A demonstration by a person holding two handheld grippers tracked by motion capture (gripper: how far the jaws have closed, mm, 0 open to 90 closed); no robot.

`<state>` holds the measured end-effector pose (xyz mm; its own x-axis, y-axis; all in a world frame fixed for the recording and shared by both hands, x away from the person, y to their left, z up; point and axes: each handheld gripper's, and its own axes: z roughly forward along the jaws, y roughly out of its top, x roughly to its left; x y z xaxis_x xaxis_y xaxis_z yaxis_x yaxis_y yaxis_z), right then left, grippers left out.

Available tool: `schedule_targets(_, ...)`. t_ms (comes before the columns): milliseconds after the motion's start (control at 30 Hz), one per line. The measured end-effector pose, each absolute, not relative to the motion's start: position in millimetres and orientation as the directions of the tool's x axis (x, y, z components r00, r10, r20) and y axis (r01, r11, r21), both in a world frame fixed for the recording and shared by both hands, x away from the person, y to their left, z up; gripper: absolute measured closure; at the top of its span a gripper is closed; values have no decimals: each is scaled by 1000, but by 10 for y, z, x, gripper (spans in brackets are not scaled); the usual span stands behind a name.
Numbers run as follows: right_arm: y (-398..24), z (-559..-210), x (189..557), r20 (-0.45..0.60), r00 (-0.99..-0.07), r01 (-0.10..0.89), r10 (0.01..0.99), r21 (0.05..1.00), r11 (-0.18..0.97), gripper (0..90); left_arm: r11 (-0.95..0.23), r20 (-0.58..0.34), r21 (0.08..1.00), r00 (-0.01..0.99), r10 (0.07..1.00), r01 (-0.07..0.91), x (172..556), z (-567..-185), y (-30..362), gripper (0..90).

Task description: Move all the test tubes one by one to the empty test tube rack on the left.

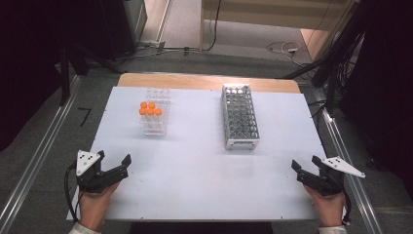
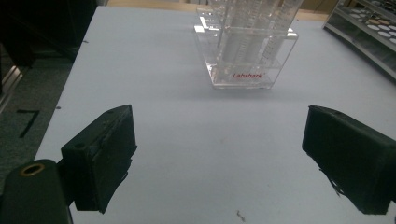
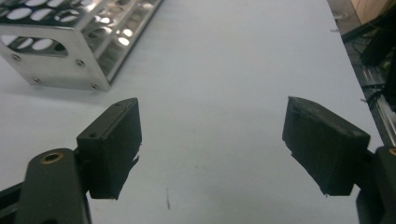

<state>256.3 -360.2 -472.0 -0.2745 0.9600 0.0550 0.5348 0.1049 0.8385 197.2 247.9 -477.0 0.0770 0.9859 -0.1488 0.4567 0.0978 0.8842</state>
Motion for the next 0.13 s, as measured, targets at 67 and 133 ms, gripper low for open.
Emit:
schedule_targets(67, -3648, -4771, 2583, 67, -261, 564, 963, 820, 96, 152, 99, -149, 880, 71, 986, 464, 1980, -4786, 2487, 95)
schedule_targets(133, -3677, -4840, 2613, 67, -247, 597, 967, 796, 97, 138, 104, -154, 875, 67, 986, 473, 1995, -4804, 2491, 95)
